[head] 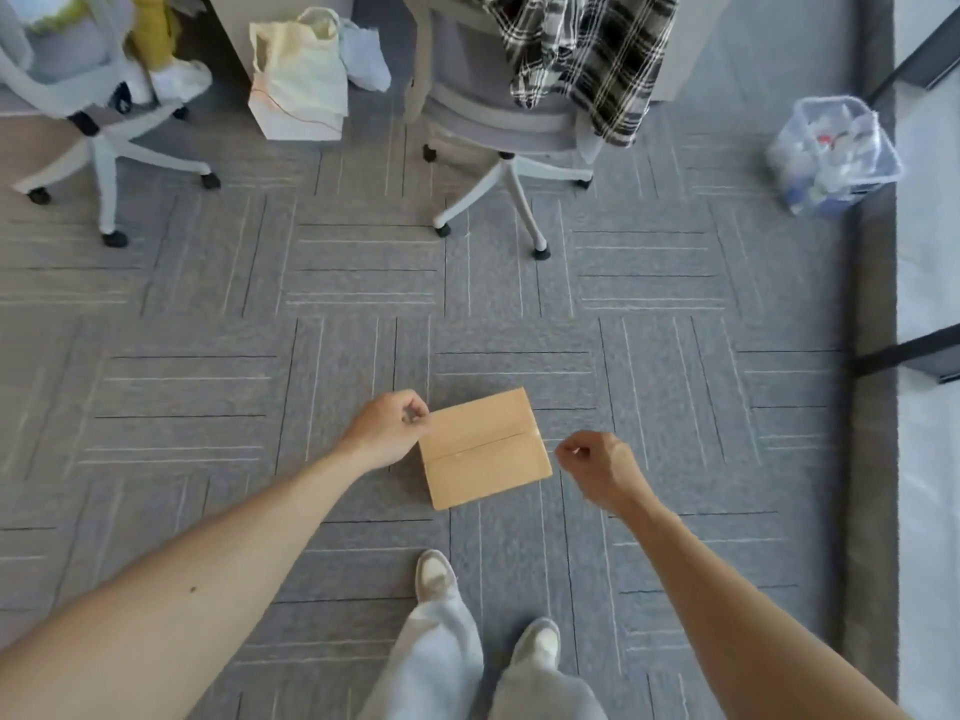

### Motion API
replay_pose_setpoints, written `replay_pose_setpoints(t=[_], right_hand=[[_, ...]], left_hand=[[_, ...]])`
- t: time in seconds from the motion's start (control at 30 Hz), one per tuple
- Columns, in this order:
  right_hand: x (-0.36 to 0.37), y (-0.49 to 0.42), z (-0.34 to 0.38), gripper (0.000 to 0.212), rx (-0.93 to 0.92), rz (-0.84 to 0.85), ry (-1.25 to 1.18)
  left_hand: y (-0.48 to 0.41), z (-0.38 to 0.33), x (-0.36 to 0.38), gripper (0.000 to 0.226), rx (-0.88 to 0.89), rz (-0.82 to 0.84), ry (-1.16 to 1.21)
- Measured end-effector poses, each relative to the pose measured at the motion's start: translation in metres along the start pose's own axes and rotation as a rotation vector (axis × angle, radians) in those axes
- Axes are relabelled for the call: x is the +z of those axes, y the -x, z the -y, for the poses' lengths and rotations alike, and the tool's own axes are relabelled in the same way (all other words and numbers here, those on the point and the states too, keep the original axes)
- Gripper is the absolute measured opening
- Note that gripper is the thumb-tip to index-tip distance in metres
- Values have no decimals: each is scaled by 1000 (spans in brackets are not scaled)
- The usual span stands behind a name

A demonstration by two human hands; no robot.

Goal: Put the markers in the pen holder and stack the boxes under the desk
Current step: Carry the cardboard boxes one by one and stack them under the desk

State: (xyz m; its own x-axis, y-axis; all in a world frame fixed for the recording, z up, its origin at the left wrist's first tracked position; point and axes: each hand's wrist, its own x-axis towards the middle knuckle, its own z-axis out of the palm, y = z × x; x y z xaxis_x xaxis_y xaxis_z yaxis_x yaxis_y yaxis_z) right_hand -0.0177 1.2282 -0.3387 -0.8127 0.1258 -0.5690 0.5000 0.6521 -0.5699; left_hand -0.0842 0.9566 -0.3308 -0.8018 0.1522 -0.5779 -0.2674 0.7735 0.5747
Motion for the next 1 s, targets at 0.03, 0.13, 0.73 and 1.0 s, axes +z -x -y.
replay_pose_setpoints(t=[0.03,0.13,0.73,1.0], right_hand=[[5,-16,-6,22,-11,17,21],[29,-66,-33,16,-16,60,60],[199,-321,-237,53,89,140,273],[242,-381,-264,85,241,153,155]], left_hand=[[-13,6,9,9,-16,3,-2],[-51,28,41,10,-48,-5,-27],[-267,232,277,79,-501,-147,28],[-315,282,307,105,-621,-120,198]])
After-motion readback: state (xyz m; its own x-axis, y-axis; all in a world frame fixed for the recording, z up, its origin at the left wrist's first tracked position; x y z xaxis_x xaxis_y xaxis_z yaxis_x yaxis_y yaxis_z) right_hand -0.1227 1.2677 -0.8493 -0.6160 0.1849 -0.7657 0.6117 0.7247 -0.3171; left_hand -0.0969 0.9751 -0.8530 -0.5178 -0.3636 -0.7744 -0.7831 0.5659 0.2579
